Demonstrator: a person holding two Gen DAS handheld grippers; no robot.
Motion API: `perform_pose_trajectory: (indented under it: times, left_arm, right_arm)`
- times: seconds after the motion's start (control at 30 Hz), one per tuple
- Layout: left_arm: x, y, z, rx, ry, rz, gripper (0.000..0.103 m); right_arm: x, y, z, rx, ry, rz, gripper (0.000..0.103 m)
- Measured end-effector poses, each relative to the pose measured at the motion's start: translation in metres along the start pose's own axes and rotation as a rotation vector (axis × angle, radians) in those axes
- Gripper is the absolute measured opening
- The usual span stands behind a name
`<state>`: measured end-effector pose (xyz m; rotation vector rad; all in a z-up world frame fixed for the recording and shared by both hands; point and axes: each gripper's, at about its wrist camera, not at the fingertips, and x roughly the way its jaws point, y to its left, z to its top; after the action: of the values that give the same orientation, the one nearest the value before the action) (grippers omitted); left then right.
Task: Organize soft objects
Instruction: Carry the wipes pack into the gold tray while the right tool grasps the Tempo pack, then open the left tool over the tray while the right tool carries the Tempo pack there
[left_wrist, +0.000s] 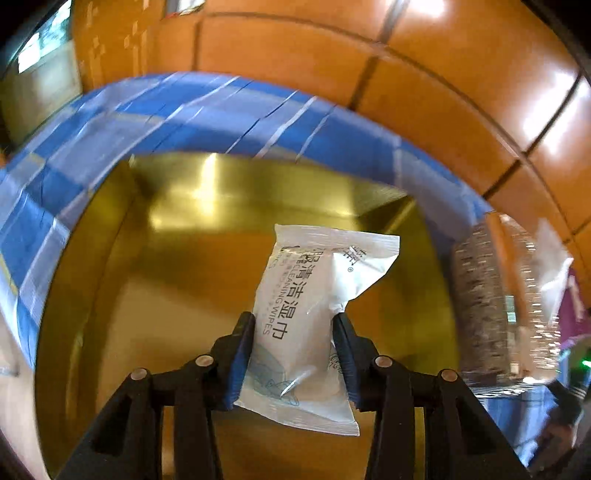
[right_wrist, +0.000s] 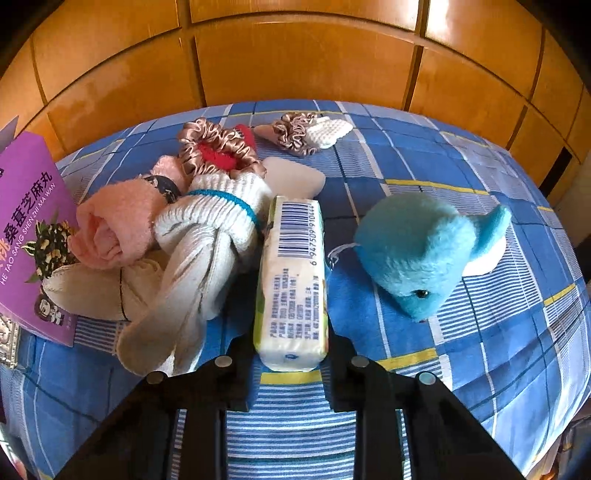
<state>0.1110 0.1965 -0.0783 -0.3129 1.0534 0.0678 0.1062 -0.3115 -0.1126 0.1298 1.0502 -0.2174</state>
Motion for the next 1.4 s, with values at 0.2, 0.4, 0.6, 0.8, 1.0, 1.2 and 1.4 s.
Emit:
perform_pose_trajectory:
  times: [0.2,0.4,0.6,0.8,1.0,1.2,1.4]
  left_arm:
    - [-0.013,0.004,-0.009,0.029,-0.066,0.000,0.066]
    - [-0.033,0.001,-0.017,0.045,-0.107,-0.015,0.067]
    - [-0.051,0.000,-0.030,0.032,-0.119,-0.049,0.068]
    - [-0.061,0.000,-0.040,0.061,-0.133,-0.044,0.069]
    - [-0.067,0.008,-0.046,0.065,-0.147,-0.025,0.070]
    - [-0.069,0.020,-0.045,0.033,-0.149,-0.024,0.073]
    - [-0.080,0.025,-0.042,0.036,-0.169,-0.038,0.074]
  right_arm:
    - [-0.005,-0.020,-0.001,0.111,0.038,0.178,0.061]
    - [-0.005,-0.036,0.006,0.222,0.055,0.236,0.067]
    - [-0.005,-0.026,0.022,0.150,0.042,0.122,0.025]
    - [-0.022,-0.018,0.013,0.081,0.040,0.068,0.024]
    - [-0.079,-0.019,0.027,0.086,-0.052,0.015,0.024]
    - [-0.118,0.029,0.079,0.067,-0.102,0.128,0.024]
    - [-0.124,0.104,0.129,0.078,-0.044,0.322,0.024]
